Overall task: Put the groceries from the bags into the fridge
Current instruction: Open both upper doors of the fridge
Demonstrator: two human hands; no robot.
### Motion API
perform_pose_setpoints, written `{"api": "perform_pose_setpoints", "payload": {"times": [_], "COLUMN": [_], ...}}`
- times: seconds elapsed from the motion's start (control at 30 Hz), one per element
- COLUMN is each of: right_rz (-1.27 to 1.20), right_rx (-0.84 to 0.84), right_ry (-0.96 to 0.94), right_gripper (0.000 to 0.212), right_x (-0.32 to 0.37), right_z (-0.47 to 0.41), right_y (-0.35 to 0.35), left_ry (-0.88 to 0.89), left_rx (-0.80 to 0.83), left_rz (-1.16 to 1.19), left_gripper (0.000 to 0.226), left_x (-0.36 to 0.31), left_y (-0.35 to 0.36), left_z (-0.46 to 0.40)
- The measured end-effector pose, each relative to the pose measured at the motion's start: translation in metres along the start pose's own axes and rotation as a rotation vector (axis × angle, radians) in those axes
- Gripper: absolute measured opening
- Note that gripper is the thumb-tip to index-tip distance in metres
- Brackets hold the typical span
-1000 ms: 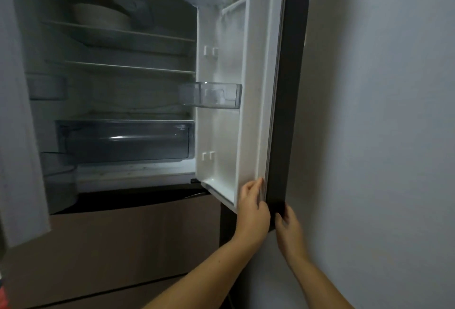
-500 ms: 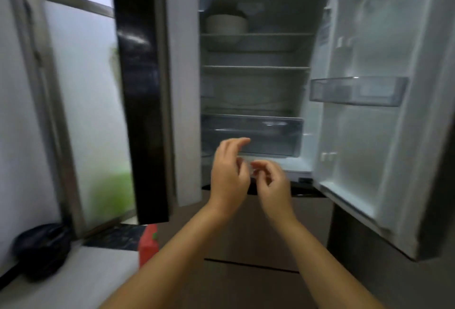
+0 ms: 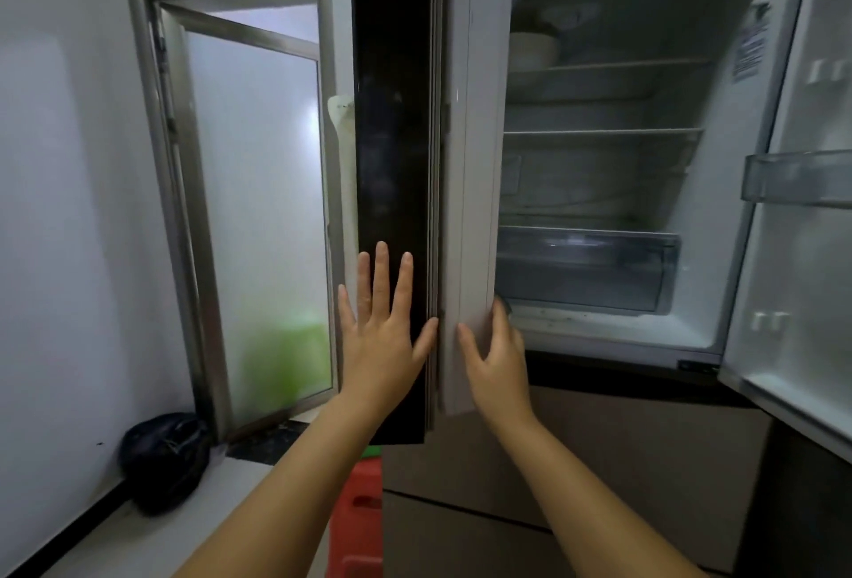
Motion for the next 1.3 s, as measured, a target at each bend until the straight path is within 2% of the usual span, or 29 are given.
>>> {"api": "perform_pose_setpoints", "payload": {"times": [0.1, 0.17, 0.33, 0.4, 0.47, 0.57, 0.67, 0.8, 0.9, 1.07, 1.2, 1.3], "right_rz": [0.151, 0.257, 0.429, 0.475, 0.529, 0.597, 0.621, 0.658, 0.665, 0.72, 0.77, 0.738], "right_rx": [-0.017, -0.005, 0.223, 0.277, 0.322, 0.424, 0.509, 0.568, 0.573, 0.546, 0.62, 0.668], "right_ry": [-0.037, -0.166, -0.503, -0.643, -0.7, -0.654, -0.627, -0.586, -0.529, -0.508, -0.462, -0.444], "right_gripper": [0.064, 0.063, 0.059, 0.052, 0.045, 0.055, 0.053, 0.033, 0.027, 0.026, 0.028, 0.038], "right_x": [0.002, 0.013, 0.035, 0.044, 0.045, 0.043, 0.051, 0.059, 0.062, 0.057, 0.054, 0.057], "right_z": [0.003, 0.008, 0.006, 0.0, -0.007, -0.012, -0.013, -0.018, -0.021, -0.023, -0.022, -0.02], "right_y": [0.011, 0.023, 0.079, 0.096, 0.112, 0.142, 0.179, 0.22, 0.244, 0.247, 0.247, 0.239], "left_ry": [-0.028, -0.075, -0.343, -0.377, -0.36, -0.39, -0.438, -0.502, -0.506, -0.479, -0.484, -0.48], "left_rx": [0.009, 0.016, -0.003, -0.015, 0.004, 0.048, 0.067, 0.139, 0.209, 0.26, 0.3, 0.351], "left_rz": [0.05, 0.114, 0.352, 0.419, 0.418, 0.432, 0.529, 0.573, 0.568, 0.584, 0.574, 0.548], "left_gripper": [0.08, 0.077, 0.077, 0.082, 0.088, 0.089, 0.081, 0.071, 0.066, 0.065, 0.065, 0.063], "left_x": [0.021, 0.041, 0.09, 0.099, 0.107, 0.139, 0.171, 0.196, 0.209, 0.21, 0.208, 0.207], "left_y": [0.0, -0.001, -0.011, -0.014, -0.01, 0.004, 0.013, 0.024, 0.031, 0.032, 0.031, 0.023], "left_z": [0.005, 0.01, 0.013, 0.012, 0.011, 0.007, -0.002, -0.005, -0.002, 0.003, 0.005, 0.006]}}
Point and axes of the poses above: each hand's wrist, its own z-axis away from the middle knuckle, its own y-axis out of the palm, x = y × z, the point moved 9 cm from there along -z, towards the middle knuckle, and after that the axes turned 10 degrees about -z, right-handed, at the moved point
